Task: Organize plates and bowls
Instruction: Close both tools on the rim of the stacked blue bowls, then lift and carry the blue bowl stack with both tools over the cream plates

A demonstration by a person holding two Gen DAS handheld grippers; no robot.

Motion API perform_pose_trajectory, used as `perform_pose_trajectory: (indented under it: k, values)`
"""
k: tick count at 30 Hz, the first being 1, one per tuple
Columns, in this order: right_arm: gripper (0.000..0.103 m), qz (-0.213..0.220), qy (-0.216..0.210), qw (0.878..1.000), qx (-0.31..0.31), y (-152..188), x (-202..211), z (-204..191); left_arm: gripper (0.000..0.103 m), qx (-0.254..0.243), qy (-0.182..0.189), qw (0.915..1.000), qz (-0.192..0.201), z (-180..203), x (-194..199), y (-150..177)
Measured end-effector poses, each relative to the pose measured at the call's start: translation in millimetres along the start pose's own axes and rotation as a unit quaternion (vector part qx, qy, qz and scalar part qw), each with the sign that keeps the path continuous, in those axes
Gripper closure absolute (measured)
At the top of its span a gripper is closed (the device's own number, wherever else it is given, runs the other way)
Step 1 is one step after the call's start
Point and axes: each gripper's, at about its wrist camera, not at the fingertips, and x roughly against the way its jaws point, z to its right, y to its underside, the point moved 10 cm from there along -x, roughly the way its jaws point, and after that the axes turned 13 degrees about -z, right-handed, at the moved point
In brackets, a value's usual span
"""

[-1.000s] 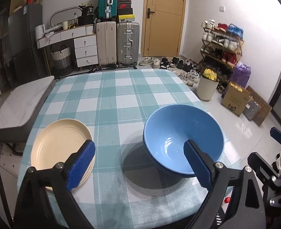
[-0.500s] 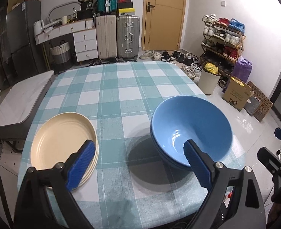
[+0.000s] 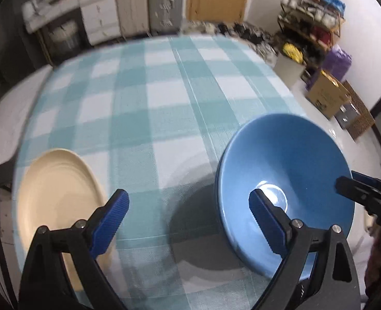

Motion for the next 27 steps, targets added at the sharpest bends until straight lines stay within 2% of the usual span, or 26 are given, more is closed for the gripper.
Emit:
perform_pose_trajectory:
  k: [2, 3, 5, 7, 9, 11, 13, 15, 20, 22, 23, 27]
  values:
    - [0.014, -0.029, -0.019, 0.999, -0.003, -4, -15, 0, 0.009, 0.004, 0.023, 0.9990, -0.039, 1, -17, -1]
    - [0.017, -0.045, -0.025, 0.999, -0.003, -6, -23, 0, 0.009, 0.008, 0.030, 0.9985, -0.044, 1, -21, -3]
    - [0.035, -0.071, -0.032, 0.997, -0.003, -7, -36, 0, 0.009, 0.016, 0.041, 0.9982, -0.042, 0, -23, -7]
    - [0.045, -0.090, -0.035, 0.995, -0.008, -7, -47, 1, 0.010, 0.003, 0.051, 0.9975, -0.048, 5, -26, -10]
    - [0.051, -0.110, -0.054, 0.992, -0.014, -5, -57, 0, 0.020, -0.017, 0.056, 0.9967, -0.056, 11, -30, -12]
    - [0.061, -0.125, -0.064, 0.990, -0.021, -4, -64, 0, 0.040, -0.030, 0.058, 0.9945, -0.082, 14, -38, -10]
    - [0.063, -0.133, -0.054, 0.990, -0.017, -3, -67, 0, 0.056, -0.046, 0.055, 0.9913, -0.111, 17, -47, -7]
    - [0.065, -0.132, -0.043, 0.990, -0.009, -3, -68, -1, 0.058, -0.060, 0.056, 0.9879, -0.132, 21, -53, -4]
    - [0.084, -0.146, -0.015, 0.989, 0.024, -3, -68, -13, 0.077, -0.071, 0.077, 0.9789, -0.176, 32, -57, -1]
    - [0.086, -0.163, -0.001, 0.986, 0.044, -1, -70, -19, 0.079, -0.083, 0.065, 0.9771, -0.185, 38, -58, 0]
    - [0.087, -0.165, 0.009, 0.985, 0.054, -1, -70, -21, 0.084, -0.090, 0.062, 0.9751, -0.193, 43, -59, 3]
    - [0.089, -0.169, 0.029, 0.983, 0.061, -4, -70, -21, 0.084, -0.094, 0.059, 0.9700, -0.216, 50, -57, 8]
